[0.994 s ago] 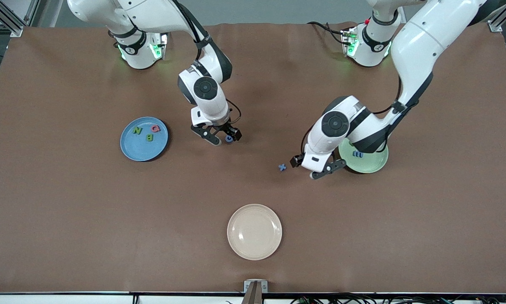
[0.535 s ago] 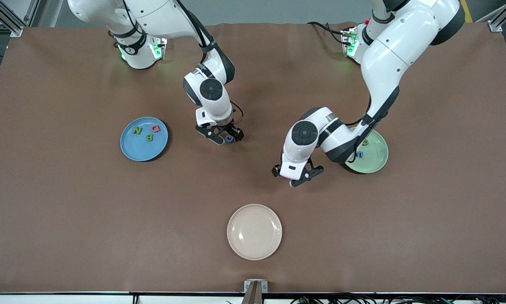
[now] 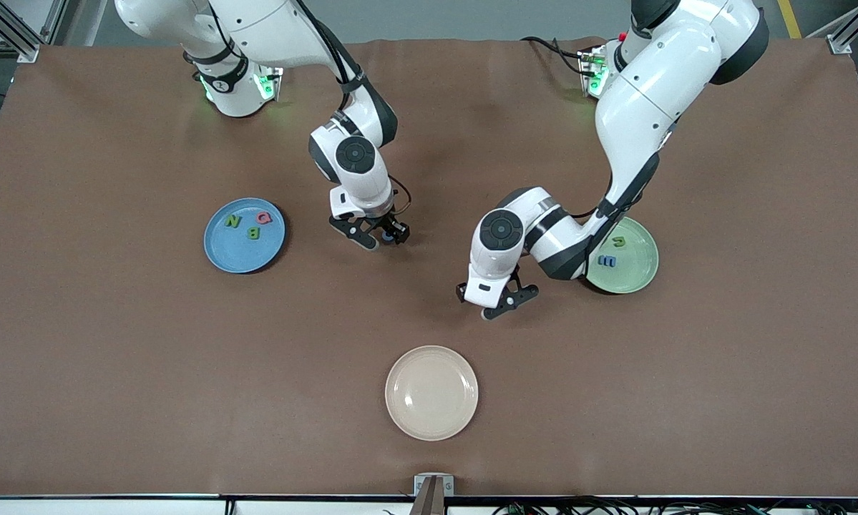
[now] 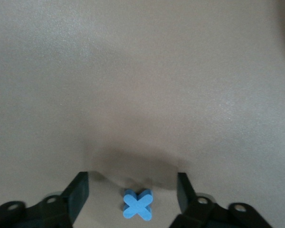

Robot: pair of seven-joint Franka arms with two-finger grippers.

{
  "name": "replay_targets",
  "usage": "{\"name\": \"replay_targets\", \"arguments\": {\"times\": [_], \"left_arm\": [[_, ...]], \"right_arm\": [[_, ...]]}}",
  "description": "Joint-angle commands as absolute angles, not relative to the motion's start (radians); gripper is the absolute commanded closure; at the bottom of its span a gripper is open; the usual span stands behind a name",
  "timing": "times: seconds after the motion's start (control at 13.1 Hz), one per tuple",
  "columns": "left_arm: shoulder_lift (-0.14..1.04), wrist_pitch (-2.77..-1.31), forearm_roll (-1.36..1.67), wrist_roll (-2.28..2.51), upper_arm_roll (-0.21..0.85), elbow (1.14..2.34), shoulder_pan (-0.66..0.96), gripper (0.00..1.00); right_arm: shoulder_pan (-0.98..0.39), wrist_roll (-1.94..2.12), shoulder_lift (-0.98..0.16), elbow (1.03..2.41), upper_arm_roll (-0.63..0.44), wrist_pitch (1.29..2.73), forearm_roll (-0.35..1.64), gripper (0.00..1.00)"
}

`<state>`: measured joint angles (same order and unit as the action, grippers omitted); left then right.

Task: Sort uppercase to blue plate, lowercase to green plate
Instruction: 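Grasp the blue x with the left gripper while the right grasps blue C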

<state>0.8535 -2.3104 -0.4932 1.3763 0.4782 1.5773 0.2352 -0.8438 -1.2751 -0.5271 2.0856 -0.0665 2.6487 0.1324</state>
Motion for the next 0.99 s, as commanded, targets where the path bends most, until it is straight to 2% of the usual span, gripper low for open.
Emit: {"name": "replay_targets", "arguments": {"times": [0.0,0.23,0.31,0.38,0.54,0.61,0.76,0.92], "left_arm": [[0.865,-2.286,-0.471,1.365,0.476,1.549,0.250,0.29],[0.865,-2.286,-0.463,1.364,0.477,1.548,0.258,0.31],[0.865,-2.286,-0.460,1.364,0.479,1.548,0.259,0.31],[0.865,-2.286,-0.448,1.362,0.479,1.548,0.261,0.31],[0.867,-2.286,-0.442,1.362,0.479,1.548,0.270,0.31],[0.867,-2.286,-0.442,1.362,0.479,1.549,0.270,0.35],[0.868,-2.286,-0.439,1.356,0.480,1.552,0.270,0.41],[0.868,-2.286,-0.426,1.356,0.479,1.557,0.270,0.52]], "right_arm": [[-0.861,-1.282,-0.549,2.074,-0.072,2.643,0.127,0.39],[-0.859,-1.282,-0.549,2.075,-0.072,2.643,0.127,0.58],[-0.853,-1.281,-0.549,2.074,-0.072,2.643,0.126,0.62],[-0.851,-1.278,-0.549,2.075,-0.072,2.642,0.126,0.70],[-0.842,-1.272,-0.546,2.074,-0.075,2.622,0.126,0.94],[-0.839,-1.256,-0.537,2.074,-0.086,2.584,0.126,1.00],[-0.839,-1.160,-0.491,2.074,-0.133,2.451,0.124,1.00],[-0.841,-1.060,-0.442,2.082,-0.196,2.335,0.121,1.00]]}}
